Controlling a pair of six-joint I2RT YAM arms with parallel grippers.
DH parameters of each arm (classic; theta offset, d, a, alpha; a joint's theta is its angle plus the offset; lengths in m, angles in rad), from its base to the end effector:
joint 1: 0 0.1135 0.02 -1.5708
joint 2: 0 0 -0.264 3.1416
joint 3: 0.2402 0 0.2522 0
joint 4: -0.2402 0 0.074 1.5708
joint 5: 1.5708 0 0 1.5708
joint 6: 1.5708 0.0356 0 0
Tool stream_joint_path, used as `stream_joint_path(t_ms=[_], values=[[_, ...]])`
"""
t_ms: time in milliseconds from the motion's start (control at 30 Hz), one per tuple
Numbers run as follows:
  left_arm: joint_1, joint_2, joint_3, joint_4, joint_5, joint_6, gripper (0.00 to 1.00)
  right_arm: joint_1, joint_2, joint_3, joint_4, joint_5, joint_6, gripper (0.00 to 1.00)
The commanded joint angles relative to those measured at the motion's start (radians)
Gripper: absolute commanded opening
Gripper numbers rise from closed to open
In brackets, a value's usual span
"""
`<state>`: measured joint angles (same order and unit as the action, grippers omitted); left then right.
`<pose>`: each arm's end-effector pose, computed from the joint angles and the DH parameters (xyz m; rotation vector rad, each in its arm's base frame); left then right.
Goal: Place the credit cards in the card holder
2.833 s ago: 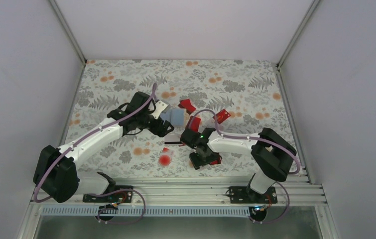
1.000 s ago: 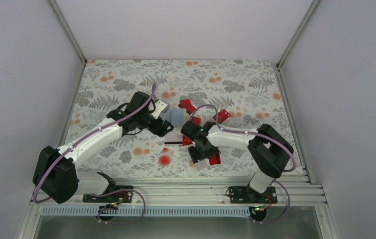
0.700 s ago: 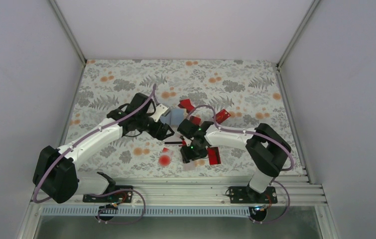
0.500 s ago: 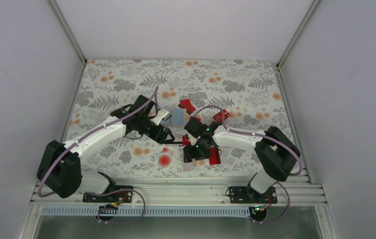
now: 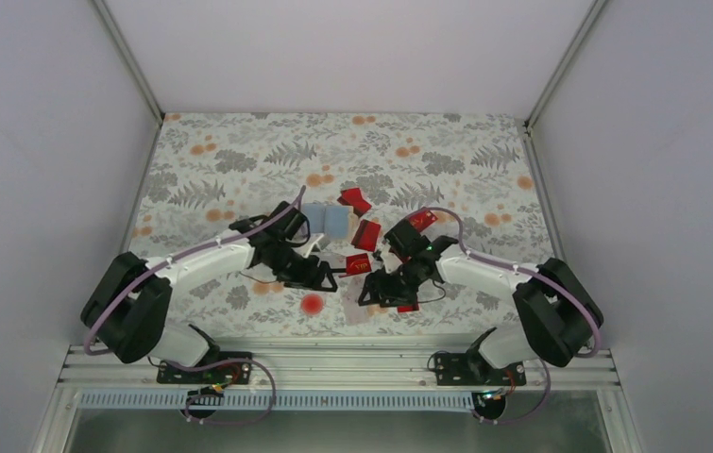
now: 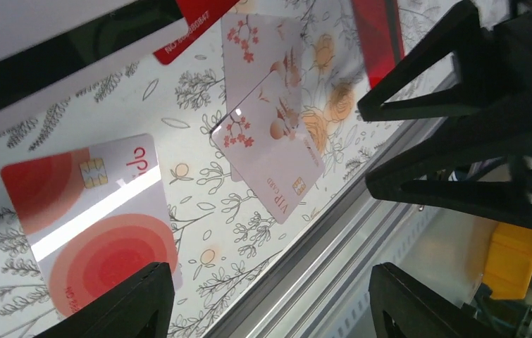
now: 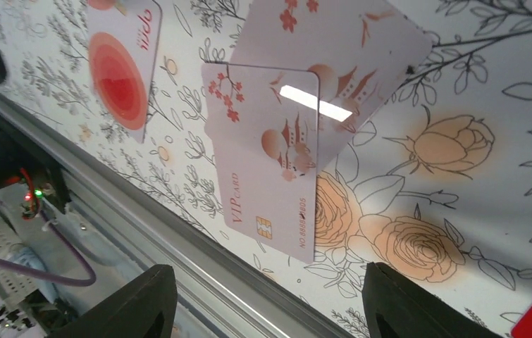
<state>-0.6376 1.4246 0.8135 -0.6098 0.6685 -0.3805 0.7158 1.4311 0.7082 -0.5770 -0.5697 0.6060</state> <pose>0.1890 -0.1675 0.1875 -0.5477 -2.8502 1.1280 0.1643 0.1683 0.1577 0.2712 -2.8530 -0.9015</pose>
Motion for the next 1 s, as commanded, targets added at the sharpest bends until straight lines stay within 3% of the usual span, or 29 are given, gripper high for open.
stream_joint_path(t_ms=[0, 100, 267, 333, 400, 433, 500, 600, 700, 867, 967], values=[[-0.05, 0.012, 0.032, -0.004, -0.103, -0.165, 0.68, -0.036, -0.01, -0.005, 0.032, -0.084, -0.052, 0.67], [-0.087, 0.022, 0.081, -0.074, -0.214, -0.188, 0.67, -0.042, -0.026, -0.01, 0.037, -0.095, -0.062, 0.68], [-0.199, 0.089, 0.216, -0.289, -0.517, -0.138, 0.87, -0.044, -0.058, 0.003, 0.006, -0.056, -0.078, 0.71], [-0.286, 0.143, 0.232, -0.314, -0.574, -0.174, 0.93, -0.044, -0.087, 0.011, -0.031, -0.011, -0.09, 0.73], [-0.328, 0.15, 0.247, -0.278, -0.542, -0.235, 0.91, -0.046, -0.103, -0.008, -0.013, -0.03, -0.091, 0.73], [-0.339, 0.148, 0.244, -0.24, -0.505, -0.269, 0.87, -0.049, -0.101, -0.014, -0.002, -0.047, -0.101, 0.73], [-0.355, 0.156, 0.243, -0.183, -0.459, -0.32, 0.69, -0.055, -0.092, -0.027, 0.012, -0.074, -0.123, 0.74], [-0.383, 0.213, 0.27, -0.204, -0.491, -0.369, 0.47, -0.068, -0.08, -0.045, 0.039, -0.116, -0.147, 0.74], [-0.4, 0.26, 0.268, -0.22, -0.506, -0.39, 0.38, -0.077, -0.059, -0.066, 0.076, -0.164, -0.16, 0.74], [-0.406, 0.253, 0.18, -0.085, -0.446, -0.439, 0.26, -0.082, -0.029, -0.092, 0.142, -0.227, -0.179, 0.73], [-0.406, 0.252, 0.127, -0.006, -0.428, -0.47, 0.03, -0.086, -0.026, -0.109, 0.185, -0.248, -0.173, 0.73]])
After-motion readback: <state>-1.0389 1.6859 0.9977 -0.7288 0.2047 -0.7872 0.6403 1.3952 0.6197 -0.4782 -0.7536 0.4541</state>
